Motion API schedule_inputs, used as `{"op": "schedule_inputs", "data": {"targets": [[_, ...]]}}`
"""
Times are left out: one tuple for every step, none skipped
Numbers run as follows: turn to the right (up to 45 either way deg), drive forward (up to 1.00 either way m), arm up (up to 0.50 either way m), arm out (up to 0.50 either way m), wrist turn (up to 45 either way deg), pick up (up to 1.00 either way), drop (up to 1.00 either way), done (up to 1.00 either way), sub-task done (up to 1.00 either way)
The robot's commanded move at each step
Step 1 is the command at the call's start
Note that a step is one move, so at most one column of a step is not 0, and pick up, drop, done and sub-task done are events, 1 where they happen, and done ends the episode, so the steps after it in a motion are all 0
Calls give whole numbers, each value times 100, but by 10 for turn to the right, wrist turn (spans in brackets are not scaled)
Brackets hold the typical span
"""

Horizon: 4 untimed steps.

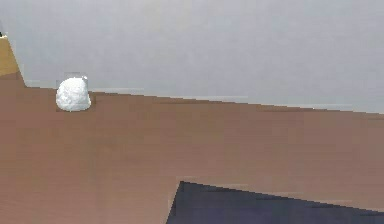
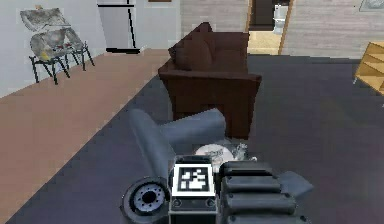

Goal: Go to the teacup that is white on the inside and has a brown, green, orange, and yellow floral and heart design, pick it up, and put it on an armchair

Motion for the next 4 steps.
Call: {"op": "schedule_inputs", "data": {"targets": [[0,0,0,48,0,0,0,0,0],[0,0,0,0,450,0,0,0,0],[0,0,0,0,450,0,0,0,0],[0,0,0,0,450,0,0,0,0]]}}
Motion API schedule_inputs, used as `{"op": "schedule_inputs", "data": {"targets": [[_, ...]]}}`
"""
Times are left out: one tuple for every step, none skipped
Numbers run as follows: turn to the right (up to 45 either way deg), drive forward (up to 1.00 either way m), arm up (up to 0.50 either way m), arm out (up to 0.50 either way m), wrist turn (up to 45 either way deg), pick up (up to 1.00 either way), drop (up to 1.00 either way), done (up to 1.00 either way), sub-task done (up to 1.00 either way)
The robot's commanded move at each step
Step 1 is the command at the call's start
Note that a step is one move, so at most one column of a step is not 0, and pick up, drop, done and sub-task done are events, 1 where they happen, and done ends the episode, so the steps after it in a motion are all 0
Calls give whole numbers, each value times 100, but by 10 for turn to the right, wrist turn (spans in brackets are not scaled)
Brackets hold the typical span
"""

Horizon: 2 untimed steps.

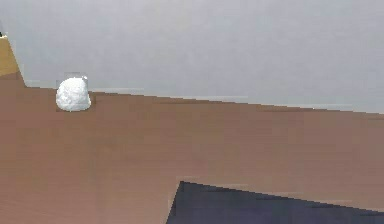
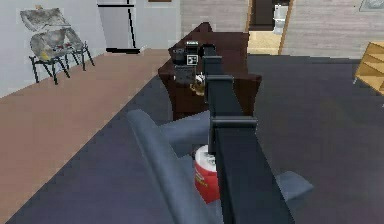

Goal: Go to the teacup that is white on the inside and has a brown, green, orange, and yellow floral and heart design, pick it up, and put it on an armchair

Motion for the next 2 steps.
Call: {"op": "schedule_inputs", "data": {"targets": [[0,0,0,0,450,0,0,0,0],[0,0,0,0,30,0,0,0,0]]}}
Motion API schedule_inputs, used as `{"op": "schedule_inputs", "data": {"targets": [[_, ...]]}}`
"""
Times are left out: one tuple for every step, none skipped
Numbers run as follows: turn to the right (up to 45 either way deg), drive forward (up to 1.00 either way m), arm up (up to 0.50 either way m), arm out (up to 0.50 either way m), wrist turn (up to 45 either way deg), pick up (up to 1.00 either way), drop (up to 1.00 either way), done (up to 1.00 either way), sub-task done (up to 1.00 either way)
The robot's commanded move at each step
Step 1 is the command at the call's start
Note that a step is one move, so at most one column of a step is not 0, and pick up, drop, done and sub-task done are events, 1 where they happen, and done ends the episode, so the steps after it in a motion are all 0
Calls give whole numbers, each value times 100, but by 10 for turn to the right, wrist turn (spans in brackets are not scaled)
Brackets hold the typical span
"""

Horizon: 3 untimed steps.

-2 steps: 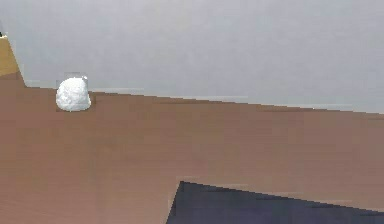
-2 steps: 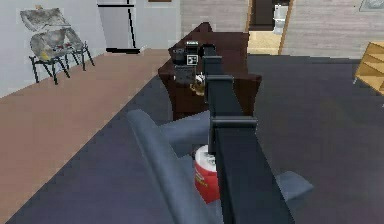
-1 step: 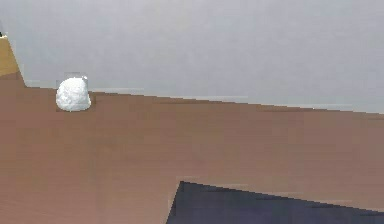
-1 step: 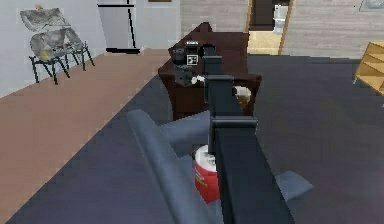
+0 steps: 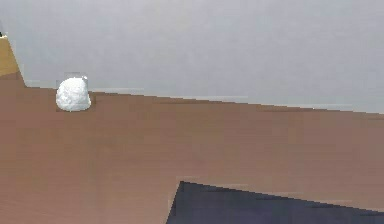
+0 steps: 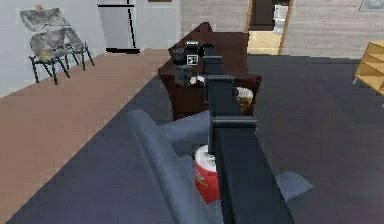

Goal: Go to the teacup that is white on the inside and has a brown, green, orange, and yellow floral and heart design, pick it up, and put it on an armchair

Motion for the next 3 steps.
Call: {"op": "schedule_inputs", "data": {"targets": [[0,0,-32,0,0,0,0,0,0],[0,0,-32,0,0,0,0,0,0],[0,0,0,0,0,0,100,0,0]]}}
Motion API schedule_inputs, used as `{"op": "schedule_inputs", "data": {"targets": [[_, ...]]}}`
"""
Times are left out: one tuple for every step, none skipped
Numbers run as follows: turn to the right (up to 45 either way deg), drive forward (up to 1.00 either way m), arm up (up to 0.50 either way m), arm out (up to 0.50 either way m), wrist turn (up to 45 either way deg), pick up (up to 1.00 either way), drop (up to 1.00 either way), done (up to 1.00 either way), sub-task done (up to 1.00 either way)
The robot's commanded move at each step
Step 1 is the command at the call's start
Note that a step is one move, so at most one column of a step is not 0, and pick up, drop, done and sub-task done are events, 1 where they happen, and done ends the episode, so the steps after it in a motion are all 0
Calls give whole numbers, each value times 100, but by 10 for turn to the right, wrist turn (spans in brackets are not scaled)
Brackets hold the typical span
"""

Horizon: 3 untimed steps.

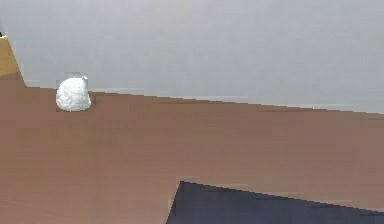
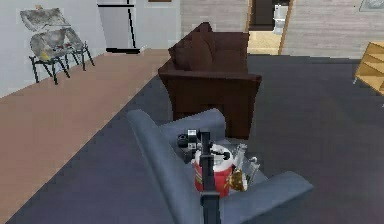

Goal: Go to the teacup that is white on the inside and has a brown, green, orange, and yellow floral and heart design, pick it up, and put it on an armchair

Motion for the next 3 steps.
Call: {"op": "schedule_inputs", "data": {"targets": [[0,0,10,0,0,0,0,0,0],[0,0,0,-8,0,0,0,0,0],[0,0,0,0,0,0,0,100,0]]}}
